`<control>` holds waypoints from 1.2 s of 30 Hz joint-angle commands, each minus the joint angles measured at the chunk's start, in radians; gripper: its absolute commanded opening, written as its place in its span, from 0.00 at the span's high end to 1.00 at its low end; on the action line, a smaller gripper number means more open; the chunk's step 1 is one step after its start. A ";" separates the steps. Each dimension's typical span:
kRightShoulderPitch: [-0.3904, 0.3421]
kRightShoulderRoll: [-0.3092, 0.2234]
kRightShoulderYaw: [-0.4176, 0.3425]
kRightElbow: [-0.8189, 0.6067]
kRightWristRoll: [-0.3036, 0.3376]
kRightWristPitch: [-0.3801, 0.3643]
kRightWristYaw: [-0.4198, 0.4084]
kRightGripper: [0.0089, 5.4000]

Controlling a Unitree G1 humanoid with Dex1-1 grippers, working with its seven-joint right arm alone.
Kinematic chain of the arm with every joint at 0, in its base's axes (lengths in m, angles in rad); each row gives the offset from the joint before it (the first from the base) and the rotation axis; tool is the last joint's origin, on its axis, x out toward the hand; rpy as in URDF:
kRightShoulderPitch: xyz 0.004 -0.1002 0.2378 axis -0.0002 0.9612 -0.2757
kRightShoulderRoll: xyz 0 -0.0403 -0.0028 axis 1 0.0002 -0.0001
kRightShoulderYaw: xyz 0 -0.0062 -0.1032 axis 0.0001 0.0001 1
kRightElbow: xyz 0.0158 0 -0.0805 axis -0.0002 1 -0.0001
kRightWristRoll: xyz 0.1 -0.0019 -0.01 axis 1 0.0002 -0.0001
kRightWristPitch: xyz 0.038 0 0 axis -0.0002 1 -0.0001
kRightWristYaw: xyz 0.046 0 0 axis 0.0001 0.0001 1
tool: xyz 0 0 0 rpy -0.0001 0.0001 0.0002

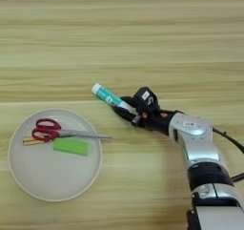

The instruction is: Move the objects on the table

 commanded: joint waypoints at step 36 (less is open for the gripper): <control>-0.017 -0.028 -0.044 -0.286 0.067 0.056 -0.024 0.00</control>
